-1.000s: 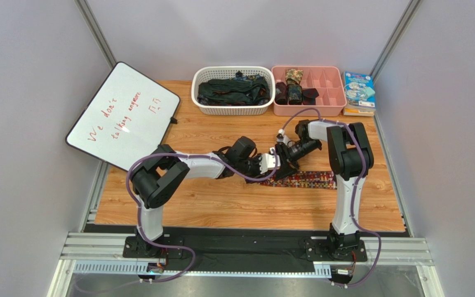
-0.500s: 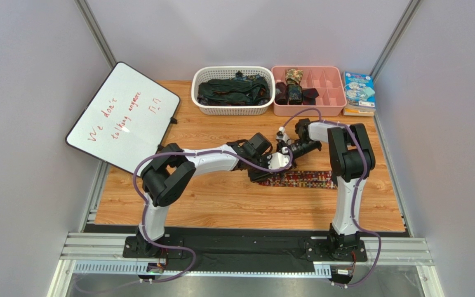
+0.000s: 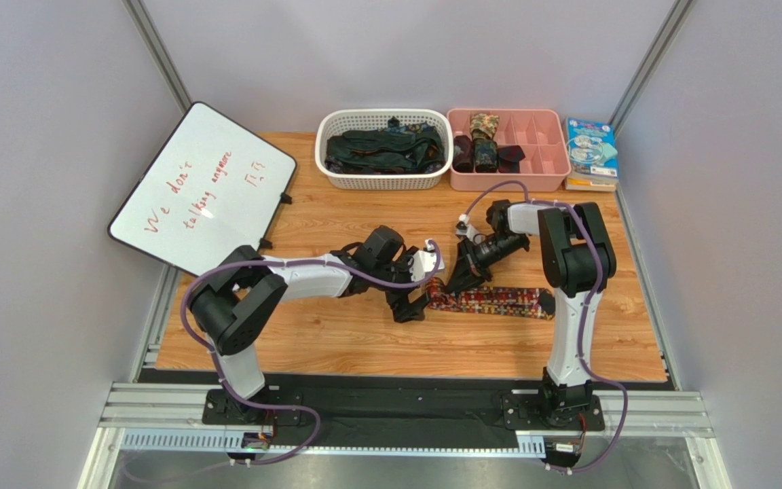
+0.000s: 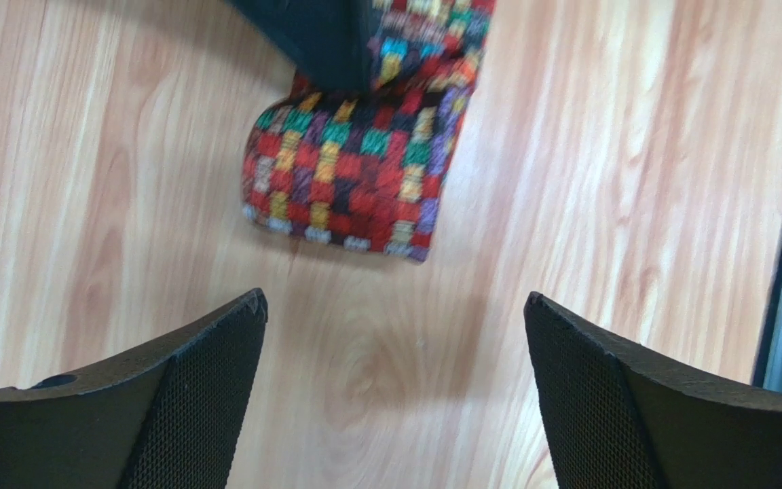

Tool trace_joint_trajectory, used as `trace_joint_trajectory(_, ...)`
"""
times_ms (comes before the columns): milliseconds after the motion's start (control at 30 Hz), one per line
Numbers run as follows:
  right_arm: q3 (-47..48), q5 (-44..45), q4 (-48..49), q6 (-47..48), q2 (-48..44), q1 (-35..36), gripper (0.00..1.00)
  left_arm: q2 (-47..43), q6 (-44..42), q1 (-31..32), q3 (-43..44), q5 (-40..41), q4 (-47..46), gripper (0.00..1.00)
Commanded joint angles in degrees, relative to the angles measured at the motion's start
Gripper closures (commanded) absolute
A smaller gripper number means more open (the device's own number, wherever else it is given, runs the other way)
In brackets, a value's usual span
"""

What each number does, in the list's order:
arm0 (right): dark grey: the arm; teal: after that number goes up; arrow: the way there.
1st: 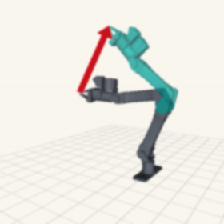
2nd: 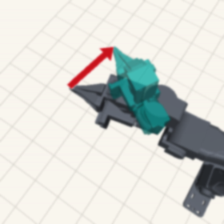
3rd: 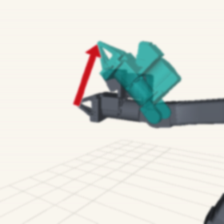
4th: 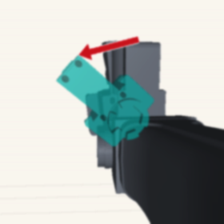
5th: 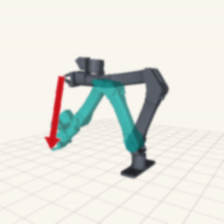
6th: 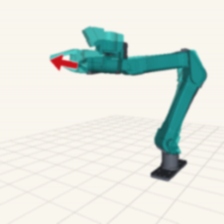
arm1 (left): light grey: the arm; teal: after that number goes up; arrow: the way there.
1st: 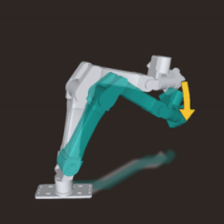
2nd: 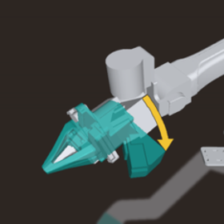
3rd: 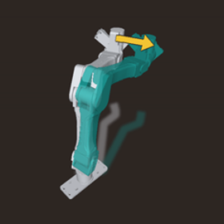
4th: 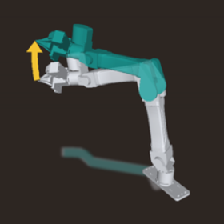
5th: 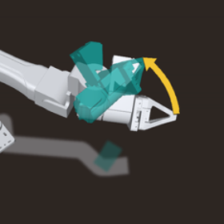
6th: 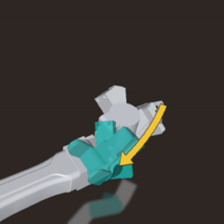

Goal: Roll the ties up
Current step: Roll the tie at the center of the board.

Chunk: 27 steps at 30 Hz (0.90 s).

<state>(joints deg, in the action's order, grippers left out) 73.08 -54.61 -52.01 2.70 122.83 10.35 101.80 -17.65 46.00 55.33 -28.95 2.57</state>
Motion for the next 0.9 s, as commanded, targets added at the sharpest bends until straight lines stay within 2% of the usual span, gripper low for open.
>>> trace_joint_trajectory(0, -1.54, 9.26, 5.69, 4.77, 1.28, 1.95, 1.00, -0.99, 7.36, 0.50, -4.52, -5.59, -19.16, 0.01)
trace_joint_trajectory(133, -1.54, 9.52, 6.74, 4.16, 0.84, 3.36, 1.00, 2.87, 11.40, 0.50, -4.18, -6.29, -29.00, 0.00)
trace_joint_trajectory(200, -1.71, 9.78, 7.27, 3.54, 0.57, 3.80, 1.00, 5.60, 12.29, 0.58, -3.05, -6.47, -30.43, 0.01)
trace_joint_trajectory(267, -1.71, 9.78, 7.62, 3.28, 0.40, 4.15, 1.00, 7.71, 11.85, 0.76, -2.34, -6.64, -30.61, 0.06)
trace_joint_trajectory(333, -1.62, 9.79, 7.97, 2.84, 0.22, 4.33, 1.00, 8.15, 8.44, 1.19, -2.16, -6.82, -28.95, 0.22)
trace_joint_trajectory(367, -1.45, 9.70, 8.06, 2.32, 0.05, 4.42, 1.00, 7.89, 6.68, 1.46, -2.33, -5.95, -27.63, 0.33)
trace_joint_trajectory(433, -0.48, 9.79, 7.98, 1.70, -0.13, 4.42, 1.00, 6.23, 0.62, 2.08, -3.30, -4.63, -22.89, 0.42)
trace_joint_trajectory(500, 0.92, 9.52, 6.23, 1.43, -0.92, 4.33, 0.99, 4.99, -4.82, 2.51, -4.09, -2.09, -16.76, 0.58)
trace_joint_trajectory(567, 3.73, 8.39, 3.77, 1.61, -1.71, 4.15, 0.91, 3.67, -8.26, 3.04, -3.83, 1.94, -12.26, 0.71)
trace_joint_trajectory(600, 4.43, 7.68, 1.32, 1.43, -3.02, 3.80, 0.79, 3.58, -9.50, 3.83, -2.87, 3.36, -7.80, 0.73)
trace_joint_trajectory(700, 5.85, 5.31, -3.34, 1.08, -6.18, 2.22, 0.61, 4.37, -13.11, 5.59, 0.29, 8.46, 0.38, 0.75)
trace_joint_trajectory(867, 2.96, -1.18, -8.02, 0.82, -8.48, 1.08, 0.56, 7.18, -12.16, 7.44, 6.52, 13.30, 7.18, 0.68)
